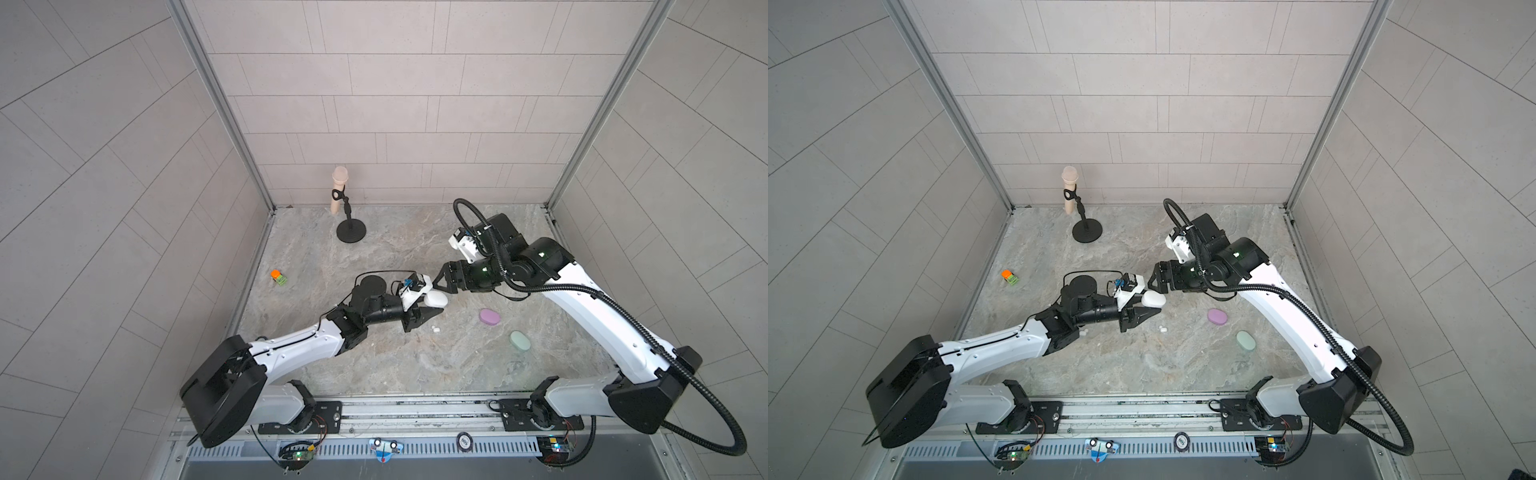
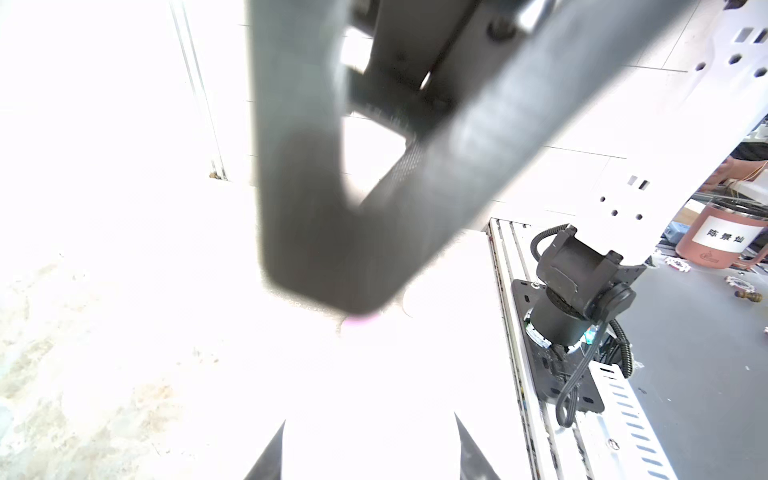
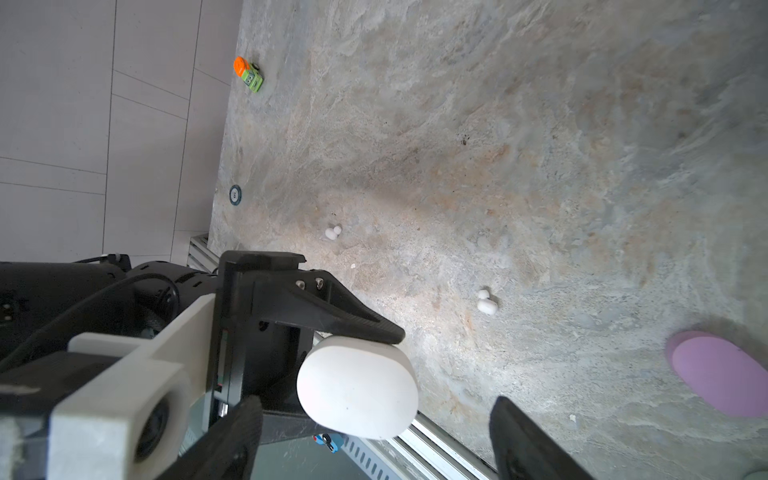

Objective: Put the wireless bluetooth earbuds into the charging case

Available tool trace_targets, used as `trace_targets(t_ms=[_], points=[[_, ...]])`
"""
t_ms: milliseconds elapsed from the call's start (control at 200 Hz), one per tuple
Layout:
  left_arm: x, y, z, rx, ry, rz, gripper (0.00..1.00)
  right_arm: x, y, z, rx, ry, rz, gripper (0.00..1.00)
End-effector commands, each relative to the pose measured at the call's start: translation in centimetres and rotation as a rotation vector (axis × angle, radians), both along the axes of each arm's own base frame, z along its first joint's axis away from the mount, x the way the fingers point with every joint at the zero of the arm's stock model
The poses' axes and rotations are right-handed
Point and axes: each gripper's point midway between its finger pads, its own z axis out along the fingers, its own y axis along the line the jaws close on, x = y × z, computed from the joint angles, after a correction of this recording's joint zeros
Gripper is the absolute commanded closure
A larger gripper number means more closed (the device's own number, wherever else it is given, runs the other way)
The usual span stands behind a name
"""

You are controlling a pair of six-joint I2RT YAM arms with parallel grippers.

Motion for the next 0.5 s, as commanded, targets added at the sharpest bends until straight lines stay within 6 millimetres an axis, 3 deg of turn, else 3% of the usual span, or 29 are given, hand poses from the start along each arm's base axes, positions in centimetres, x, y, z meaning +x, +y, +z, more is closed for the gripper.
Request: trace_targets(t_ms=[0,155,370,496], points=[[-0.5,0.3,1.7,-0.061,-0.021,-0.004,0.73,-0.1,-1.6,-0.1,-0.029,-0.040,-0.026,0.11],[-1.8,0.3,2.4,-0.090,0.005,-0.061,0.73,-0.8,-3.4,0.2,-0.092,-0.148,0.070,0.10],[-3.7,0.4,3.5,-0.152,0.062,-0.147,0.74,-4.0,-2.2,2.0,-0.075,-0.376,0.338,0.13],[-3.9,0.6,3.8,-0.163,0.049,-0.149,0.74,-5.6,-1.4,1.6,-0.121,-0.429,0.457,0.13]])
